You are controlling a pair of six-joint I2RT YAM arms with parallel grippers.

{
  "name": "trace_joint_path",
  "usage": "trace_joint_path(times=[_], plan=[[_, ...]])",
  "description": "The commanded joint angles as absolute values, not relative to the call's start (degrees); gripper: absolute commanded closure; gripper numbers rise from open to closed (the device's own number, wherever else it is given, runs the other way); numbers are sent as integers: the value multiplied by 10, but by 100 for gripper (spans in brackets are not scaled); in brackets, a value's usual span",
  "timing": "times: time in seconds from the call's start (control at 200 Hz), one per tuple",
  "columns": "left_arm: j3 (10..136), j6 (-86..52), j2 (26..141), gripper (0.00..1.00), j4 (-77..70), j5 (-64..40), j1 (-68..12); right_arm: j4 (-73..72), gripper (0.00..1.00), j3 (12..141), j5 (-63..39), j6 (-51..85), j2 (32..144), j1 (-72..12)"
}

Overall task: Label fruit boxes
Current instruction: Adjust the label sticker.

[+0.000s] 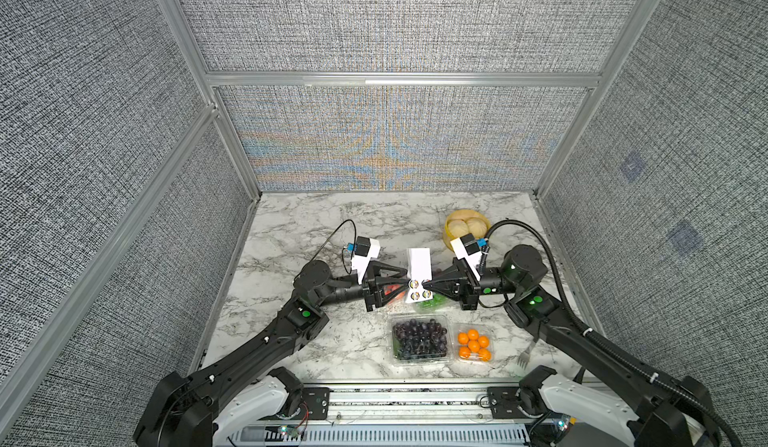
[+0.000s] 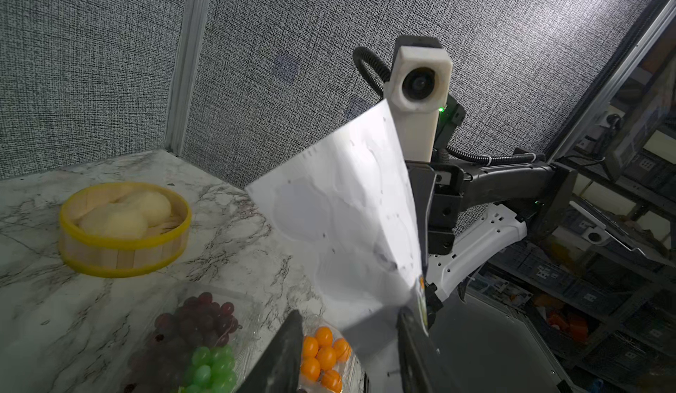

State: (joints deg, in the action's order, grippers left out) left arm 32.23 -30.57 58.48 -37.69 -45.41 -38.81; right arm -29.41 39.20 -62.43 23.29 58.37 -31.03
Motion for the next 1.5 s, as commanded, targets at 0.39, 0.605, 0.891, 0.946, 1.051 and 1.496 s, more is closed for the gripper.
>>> trace_joint_path(times=[0.39, 0.605, 0.891, 0.946, 1.051, 1.496], plan=[[323, -320, 586, 56, -414, -470, -388, -294, 100, 417, -628, 229, 606, -316], [325, -316, 585, 56, -411, -469, -388, -304, 100, 412, -627, 228, 610, -317], [327, -319, 591, 61, -419, -473, -388, -306, 100, 412, -632, 227, 614, -318], [327, -318, 592, 65, -418, -474, -388, -304, 100, 411, -631, 226, 614, -318], [329, -318, 595, 74, -419, -474, -388, -305, 100, 410, -631, 225, 614, -318], [328, -333, 604, 88, -440, -486, -388, -305, 100, 410, -628, 226, 617, -318]])
